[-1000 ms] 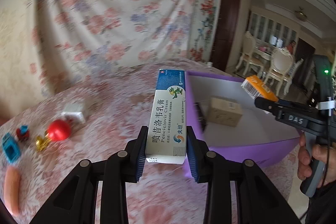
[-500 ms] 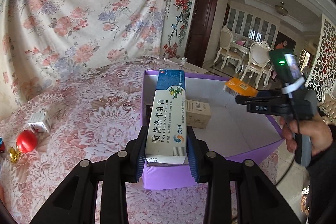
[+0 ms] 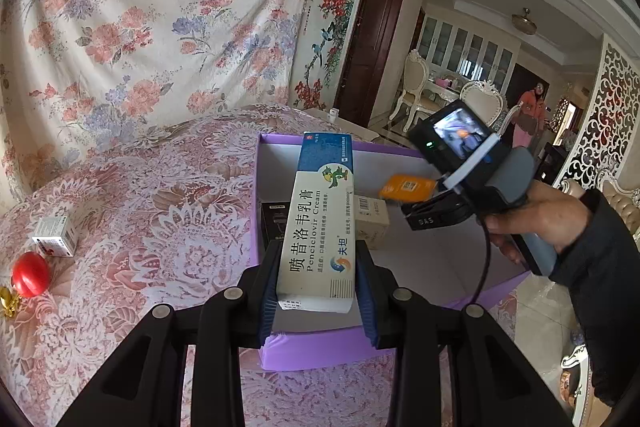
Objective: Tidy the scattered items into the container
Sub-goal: 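Lower the orange box into the purple box and open the right tool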
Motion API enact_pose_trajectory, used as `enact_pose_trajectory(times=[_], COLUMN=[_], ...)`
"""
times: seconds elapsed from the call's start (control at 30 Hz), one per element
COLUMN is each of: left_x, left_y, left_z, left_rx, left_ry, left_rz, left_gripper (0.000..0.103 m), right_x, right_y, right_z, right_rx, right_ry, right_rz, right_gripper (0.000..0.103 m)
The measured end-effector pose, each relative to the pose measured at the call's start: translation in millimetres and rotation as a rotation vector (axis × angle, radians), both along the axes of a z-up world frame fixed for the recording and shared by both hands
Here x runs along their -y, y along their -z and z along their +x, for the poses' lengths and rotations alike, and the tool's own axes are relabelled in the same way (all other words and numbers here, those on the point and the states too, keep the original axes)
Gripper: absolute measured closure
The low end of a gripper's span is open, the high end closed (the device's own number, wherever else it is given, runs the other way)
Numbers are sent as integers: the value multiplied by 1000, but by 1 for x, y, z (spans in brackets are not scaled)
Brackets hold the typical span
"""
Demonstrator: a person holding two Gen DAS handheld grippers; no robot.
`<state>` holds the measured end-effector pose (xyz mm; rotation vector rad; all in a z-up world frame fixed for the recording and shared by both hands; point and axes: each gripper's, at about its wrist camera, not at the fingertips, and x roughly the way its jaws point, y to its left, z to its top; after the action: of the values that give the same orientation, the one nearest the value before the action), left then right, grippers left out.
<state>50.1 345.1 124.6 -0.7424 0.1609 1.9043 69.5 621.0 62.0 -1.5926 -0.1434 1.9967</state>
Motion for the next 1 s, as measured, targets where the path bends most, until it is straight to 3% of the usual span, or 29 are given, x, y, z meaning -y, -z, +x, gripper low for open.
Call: enact_pose_trajectory(times=[0.13, 0.2, 0.37, 0.57, 0.67, 0.7, 0.77, 1.0], left_x=[4, 7, 9, 10, 9, 8, 8, -1], left_y=[1, 2, 5, 2, 2, 2, 2, 2], left_z=[-5, -8, -12, -7, -5, -4, -2, 1], left_rx=[7, 10, 16, 12, 8, 7, 4, 3], left_ry=[-9, -18, -35, -36, -34, -34, -33, -30], left_rz=[6, 8, 2, 3, -2, -5, -10, -34], left_gripper=[68, 68, 68, 68, 68, 68, 68, 68], right_x=[6, 22, 38, 20, 14, 11, 9, 2], right_y=[13, 11, 5, -4, -1, 0, -5, -28], right_z=[-5, -5, -4, 3, 2, 1, 11, 50], right_rx=[57, 38, -10, -44, -65, -73, -104, -241], right_ry=[-66, -139, -184, -115, -87, -75, -66, -23], right_rz=[-81, -193, -286, -259, -317, -344, -383, -493], right_gripper=[42, 42, 42, 42, 41, 39, 20, 17])
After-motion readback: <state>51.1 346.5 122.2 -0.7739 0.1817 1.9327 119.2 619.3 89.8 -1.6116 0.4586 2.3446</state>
